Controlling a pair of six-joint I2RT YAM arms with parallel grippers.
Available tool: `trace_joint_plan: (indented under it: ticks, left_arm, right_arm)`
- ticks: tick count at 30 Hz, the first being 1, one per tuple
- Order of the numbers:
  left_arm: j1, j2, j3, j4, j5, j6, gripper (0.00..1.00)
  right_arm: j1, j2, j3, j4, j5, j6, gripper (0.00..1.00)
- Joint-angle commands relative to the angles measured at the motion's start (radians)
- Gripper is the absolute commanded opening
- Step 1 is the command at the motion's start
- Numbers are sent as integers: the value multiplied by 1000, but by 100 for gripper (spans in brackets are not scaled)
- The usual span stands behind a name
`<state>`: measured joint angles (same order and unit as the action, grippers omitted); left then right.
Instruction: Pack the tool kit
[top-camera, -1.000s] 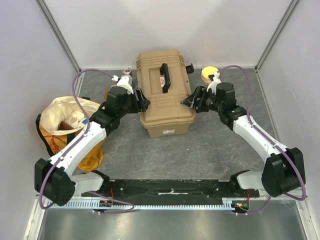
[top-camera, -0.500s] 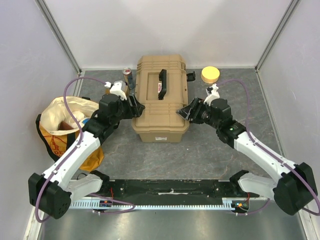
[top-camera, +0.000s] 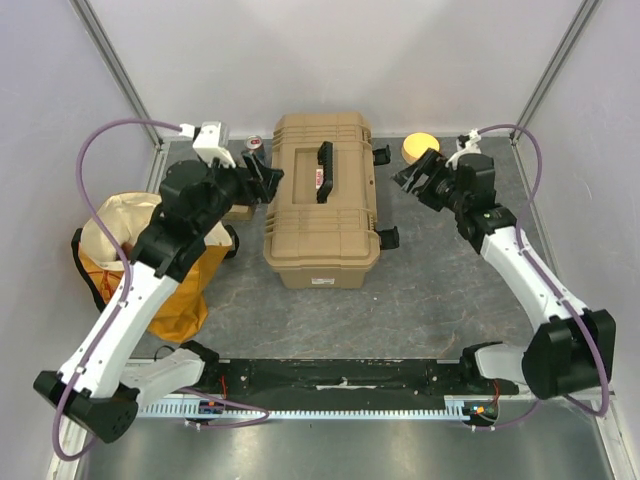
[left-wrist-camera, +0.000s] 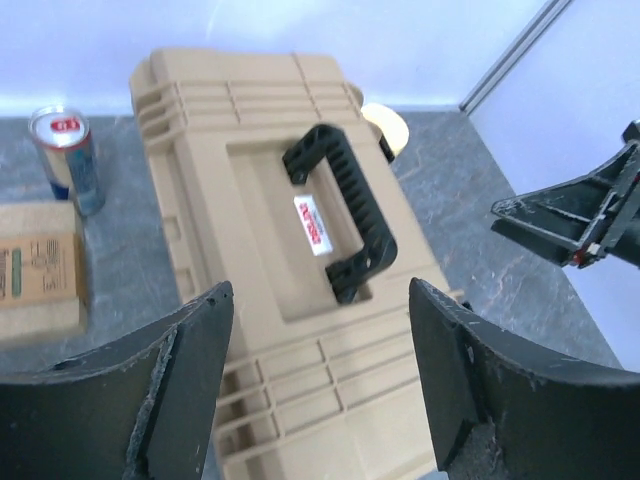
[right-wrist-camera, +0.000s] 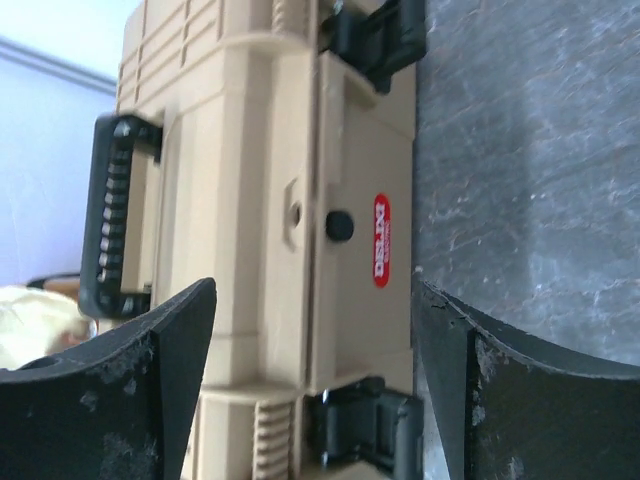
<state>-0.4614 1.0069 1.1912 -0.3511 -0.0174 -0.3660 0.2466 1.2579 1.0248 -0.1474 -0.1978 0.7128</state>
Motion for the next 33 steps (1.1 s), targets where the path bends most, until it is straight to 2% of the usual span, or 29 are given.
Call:
trace_joint_plan:
  ticks: [1,5,8,11,15,17,20,25,28,30,33]
  left_arm:
    - [-2,128,94,56,48,73,77]
    - [-16,245,153,145,340,173,76]
    - [-63,312,191,182,393,212,75]
    - [-129,380,232,215,376,242,72]
    - [-250,478,312,216,187,262,66]
    - [-310,527,324,250,-11,230,66]
    - [-377,604,367,264,-137,233,66]
    - [-433,772,553,94,-402,171,65]
    - [-433,815,587,26,-484,92,63]
    - [-430,825,587,11,-481,53,61]
    - [-430,855,616,-47,-461,29,47]
  right_arm:
    - [-113,90,8,179,-133,94,84]
    - [-240,219,-81,444,-267,246,82]
    - [-288,326,-124,645,-345,362,82]
    - [-291,447,-124,806,-399,456,81]
    - [-291,606,-118,1050,-443,600,80]
    - [-291,672,-95,1147,-462,648,79]
    - [-291,756,-59,1213,-471,700,77]
    - [-283,842,1,1217,-473,734,72]
    - [-267,885,53,1181,-451,737,67]
    - [-253,914,102,1158,-442,746,62]
    - [-208,952,170,1114,-419,748,54]
